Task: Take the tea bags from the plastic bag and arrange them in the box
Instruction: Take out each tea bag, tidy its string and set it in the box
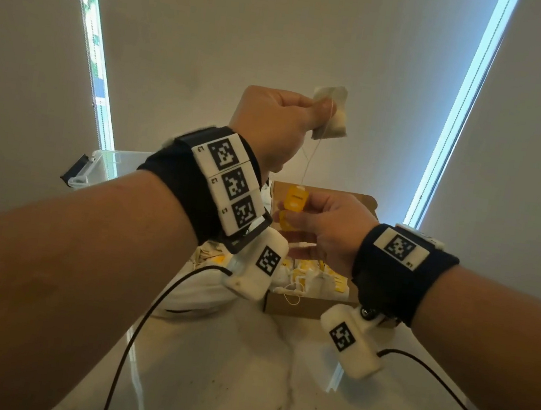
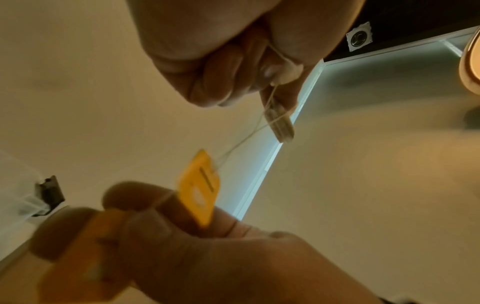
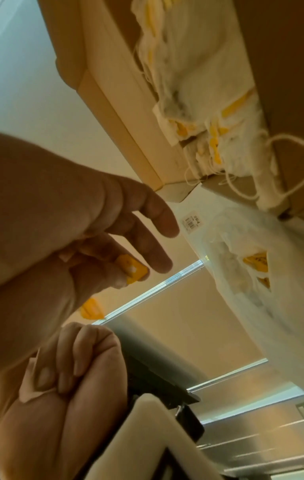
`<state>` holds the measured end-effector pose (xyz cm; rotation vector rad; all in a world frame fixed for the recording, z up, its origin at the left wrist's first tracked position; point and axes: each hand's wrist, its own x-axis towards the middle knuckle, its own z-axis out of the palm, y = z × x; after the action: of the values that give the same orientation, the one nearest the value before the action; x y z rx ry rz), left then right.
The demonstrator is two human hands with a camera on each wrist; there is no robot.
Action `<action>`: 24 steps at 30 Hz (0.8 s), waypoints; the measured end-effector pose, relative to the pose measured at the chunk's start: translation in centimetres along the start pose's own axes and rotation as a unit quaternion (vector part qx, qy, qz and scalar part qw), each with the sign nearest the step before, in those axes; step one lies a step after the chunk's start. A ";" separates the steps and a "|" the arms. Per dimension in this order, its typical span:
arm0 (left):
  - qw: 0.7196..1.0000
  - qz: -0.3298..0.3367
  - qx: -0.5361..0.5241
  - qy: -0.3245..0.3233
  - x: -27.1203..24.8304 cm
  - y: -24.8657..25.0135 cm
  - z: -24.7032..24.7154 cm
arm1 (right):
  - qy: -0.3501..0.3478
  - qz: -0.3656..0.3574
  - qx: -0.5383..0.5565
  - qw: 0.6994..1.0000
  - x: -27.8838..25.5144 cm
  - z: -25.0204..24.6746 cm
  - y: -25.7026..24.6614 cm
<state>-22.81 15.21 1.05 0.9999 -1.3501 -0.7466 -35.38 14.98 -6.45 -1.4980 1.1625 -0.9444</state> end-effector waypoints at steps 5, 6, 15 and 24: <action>1.000 0.021 0.015 -0.009 0.3 0.9 0.6 | -0.029 0.014 0.051 0.998 -0.2 0.9 -0.5; 0.999 0.023 0.028 -0.001 0.4 0.9 0.6 | -0.045 0.014 0.046 0.998 -0.2 1.0 -0.6; 0.998 0.002 0.047 0.034 0.9 -0.7 -0.4 | -0.080 -0.016 0.078 0.994 -1.1 -0.9 -1.3; 0.998 -0.019 0.036 0.038 1.2 -1.2 -1.0 | -0.063 0.074 0.199 0.975 -1.4 -0.7 -1.8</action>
<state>-21.54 13.80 0.55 1.1037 -1.3024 -0.6844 -36.03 16.28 -4.53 -1.1170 0.9140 -0.9031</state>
